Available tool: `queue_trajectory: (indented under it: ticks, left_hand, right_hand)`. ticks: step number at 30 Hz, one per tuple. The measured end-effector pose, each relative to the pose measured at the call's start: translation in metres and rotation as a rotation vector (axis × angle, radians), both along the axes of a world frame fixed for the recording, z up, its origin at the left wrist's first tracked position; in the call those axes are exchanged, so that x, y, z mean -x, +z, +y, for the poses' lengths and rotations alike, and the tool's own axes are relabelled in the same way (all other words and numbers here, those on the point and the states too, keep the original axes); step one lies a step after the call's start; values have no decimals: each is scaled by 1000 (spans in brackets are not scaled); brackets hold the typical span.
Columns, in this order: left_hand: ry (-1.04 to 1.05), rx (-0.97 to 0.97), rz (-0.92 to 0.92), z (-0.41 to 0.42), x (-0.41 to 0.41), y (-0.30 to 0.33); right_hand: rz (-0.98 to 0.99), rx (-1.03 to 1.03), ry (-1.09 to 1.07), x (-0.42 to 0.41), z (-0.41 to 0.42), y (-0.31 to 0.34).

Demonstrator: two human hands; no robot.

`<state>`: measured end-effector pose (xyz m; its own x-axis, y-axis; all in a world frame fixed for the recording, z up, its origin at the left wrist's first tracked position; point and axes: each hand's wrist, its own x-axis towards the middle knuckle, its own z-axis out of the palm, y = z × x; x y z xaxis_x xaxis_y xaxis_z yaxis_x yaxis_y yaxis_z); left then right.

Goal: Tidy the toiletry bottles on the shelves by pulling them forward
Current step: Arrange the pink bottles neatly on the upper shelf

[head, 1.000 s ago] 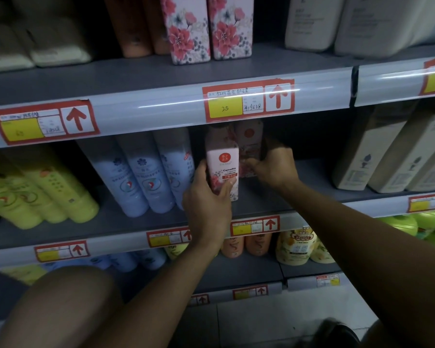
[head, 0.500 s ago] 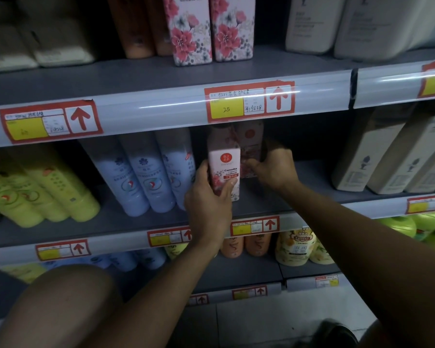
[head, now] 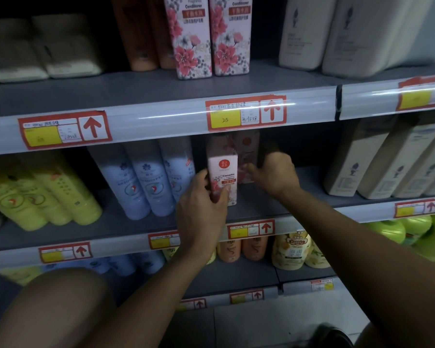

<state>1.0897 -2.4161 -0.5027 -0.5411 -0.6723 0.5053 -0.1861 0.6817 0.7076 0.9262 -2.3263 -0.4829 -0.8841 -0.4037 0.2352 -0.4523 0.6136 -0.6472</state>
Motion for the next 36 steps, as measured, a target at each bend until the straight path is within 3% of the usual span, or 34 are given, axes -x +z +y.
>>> queue_trajectory:
  ticks: [9, 14, 23, 30, 36]
  left_hand:
    - [-52, 110, 65, 6, -39, 45]
    - [-52, 105, 89, 9, -57, 75]
    - [-46, 277, 240, 7, -77, 135]
    - [-75, 256, 283, -2, -69, 195]
    - [-76, 241, 110, -33, -25, 234]
  right_hand:
    - [158, 78, 28, -40, 26, 36]
    - [387, 193, 125, -80, 44, 62]
    - [783, 465, 278, -114, 55, 100]
    - [686, 574, 253, -107, 47, 149]
    - [578, 412, 148, -78, 27, 180]
